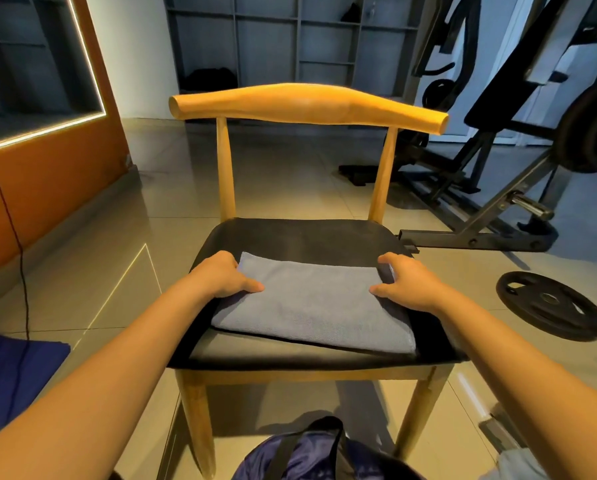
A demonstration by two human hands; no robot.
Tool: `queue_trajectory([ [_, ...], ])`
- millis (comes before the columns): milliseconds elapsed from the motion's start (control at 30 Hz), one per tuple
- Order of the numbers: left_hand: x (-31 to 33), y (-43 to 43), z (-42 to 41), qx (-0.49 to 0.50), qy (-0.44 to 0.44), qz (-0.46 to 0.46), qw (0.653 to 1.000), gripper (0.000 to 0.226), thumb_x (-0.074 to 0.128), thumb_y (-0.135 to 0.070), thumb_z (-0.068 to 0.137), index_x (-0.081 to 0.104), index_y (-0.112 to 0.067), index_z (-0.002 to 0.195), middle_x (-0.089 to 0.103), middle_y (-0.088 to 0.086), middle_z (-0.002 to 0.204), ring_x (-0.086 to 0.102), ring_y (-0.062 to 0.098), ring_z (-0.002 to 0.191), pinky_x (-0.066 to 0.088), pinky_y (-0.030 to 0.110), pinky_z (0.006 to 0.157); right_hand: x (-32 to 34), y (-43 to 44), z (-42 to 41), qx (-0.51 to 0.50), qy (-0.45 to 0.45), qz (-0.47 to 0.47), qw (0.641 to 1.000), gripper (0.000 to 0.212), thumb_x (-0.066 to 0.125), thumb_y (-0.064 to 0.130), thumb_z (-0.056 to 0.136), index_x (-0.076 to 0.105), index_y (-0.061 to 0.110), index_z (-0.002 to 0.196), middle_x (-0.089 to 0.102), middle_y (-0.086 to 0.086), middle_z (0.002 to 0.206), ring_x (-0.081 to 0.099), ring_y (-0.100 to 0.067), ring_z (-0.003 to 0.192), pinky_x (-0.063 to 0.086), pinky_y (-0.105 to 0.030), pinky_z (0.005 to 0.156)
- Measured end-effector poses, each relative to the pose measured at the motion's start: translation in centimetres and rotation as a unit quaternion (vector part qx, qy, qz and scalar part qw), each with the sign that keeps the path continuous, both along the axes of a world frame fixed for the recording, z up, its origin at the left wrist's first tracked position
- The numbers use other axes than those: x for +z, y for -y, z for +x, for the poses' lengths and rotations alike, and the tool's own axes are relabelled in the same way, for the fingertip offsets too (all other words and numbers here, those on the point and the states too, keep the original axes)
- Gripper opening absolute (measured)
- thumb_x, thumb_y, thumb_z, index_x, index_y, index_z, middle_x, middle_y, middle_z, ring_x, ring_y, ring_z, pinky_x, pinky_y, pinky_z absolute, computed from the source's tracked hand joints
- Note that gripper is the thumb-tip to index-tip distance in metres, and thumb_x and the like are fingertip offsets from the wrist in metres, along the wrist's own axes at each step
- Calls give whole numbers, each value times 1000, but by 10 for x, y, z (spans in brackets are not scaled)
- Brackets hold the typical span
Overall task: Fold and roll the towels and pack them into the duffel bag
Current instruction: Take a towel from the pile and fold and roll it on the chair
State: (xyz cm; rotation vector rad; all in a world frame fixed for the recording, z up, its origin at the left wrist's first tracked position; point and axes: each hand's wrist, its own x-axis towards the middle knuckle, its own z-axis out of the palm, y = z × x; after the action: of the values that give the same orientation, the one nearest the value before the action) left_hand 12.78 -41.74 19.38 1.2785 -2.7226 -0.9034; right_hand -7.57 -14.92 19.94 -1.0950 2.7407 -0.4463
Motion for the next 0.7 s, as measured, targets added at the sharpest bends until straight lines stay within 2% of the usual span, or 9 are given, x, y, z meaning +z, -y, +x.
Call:
queue_trajectory([
  [67, -2, -4, -1, -2, -19, 18, 1000, 46, 84, -43, 77, 71, -4, 98, 71, 11, 92, 68, 25, 84, 56, 41, 80, 7, 8, -7, -38, 76, -10, 996, 63, 81, 32, 82, 54, 12, 135, 60, -7, 131, 58, -27, 117, 52, -37, 91],
  [133, -4, -7, -1, 3, -55, 19, 998, 41, 84, -37, 78, 68, -2, 90, 71, 15, 90, 67, 26, 79, 56, 42, 75, 14, 13, -13, -65, 149, -15, 986, 37, 85, 23, 77, 68, 6, 105, 67, -10, 101, 64, -26, 93, 50, -30, 71],
  [200, -5, -8, 0, 13, -104, 8, 994, 34, 84, -32, 78, 58, -10, 82, 65, 15, 84, 59, 24, 72, 49, 38, 67, 22, 14, -17, -84, 186, -28, 979, 25, 86, 18, 74, 66, 6, 84, 65, -12, 83, 62, -23, 75, 47, -31, 63],
  [267, -6, -6, 2, 23, -157, 11, 987, 34, 84, -28, 79, 55, -11, 84, 62, 9, 83, 56, 23, 73, 45, 36, 66, 25, 13, -19, -104, 236, -76, 963, 26, 85, 14, 75, 67, 5, 91, 69, -15, 89, 67, -27, 81, 54, -33, 65],
  [333, -8, -6, 5, 9, -200, 8, 980, 32, 81, -23, 81, 56, -11, 97, 62, 5, 90, 58, 23, 80, 43, 34, 67, 25, 8, -18, -128, 301, -119, 938, 33, 83, 10, 78, 67, 2, 107, 72, -19, 103, 71, -31, 92, 60, -35, 65],
  [400, -9, -5, 6, -7, -223, -4, 975, 31, 76, -17, 85, 54, -18, 107, 60, 1, 97, 58, 21, 86, 44, 33, 68, 22, 2, -15, -134, 344, -127, 921, 35, 80, 6, 82, 65, 2, 114, 71, -21, 110, 72, -32, 94, 61, -36, 65],
  [500, -10, 4, -1, -30, -206, -51, 977, 43, 63, -7, 89, 46, -26, 124, 62, 4, 97, 61, 23, 88, 51, 40, 76, 15, -7, -8, -136, 370, -145, 908, 33, 77, 4, 85, 65, 5, 116, 71, -20, 111, 73, -31, 91, 63, -38, 67],
  [600, -3, 13, -21, -56, -183, -117, 975, 55, 52, -4, 90, 41, -31, 137, 63, 9, 104, 60, 27, 88, 48, 40, 74, 12, -20, 3, -134, 405, -178, 887, 35, 74, -1, 85, 64, 3, 119, 70, -24, 110, 72, -33, 84, 64, -44, 74],
  [700, 13, 9, -53, -81, -219, -177, 956, 51, 50, -8, 95, 42, -30, 140, 64, 11, 114, 60, 34, 98, 48, 42, 77, 16, -36, 20, -112, 432, -161, 880, 32, 68, -4, 88, 58, -3, 119, 74, -24, 98, 73, -32, 77, 64, -42, 72],
])
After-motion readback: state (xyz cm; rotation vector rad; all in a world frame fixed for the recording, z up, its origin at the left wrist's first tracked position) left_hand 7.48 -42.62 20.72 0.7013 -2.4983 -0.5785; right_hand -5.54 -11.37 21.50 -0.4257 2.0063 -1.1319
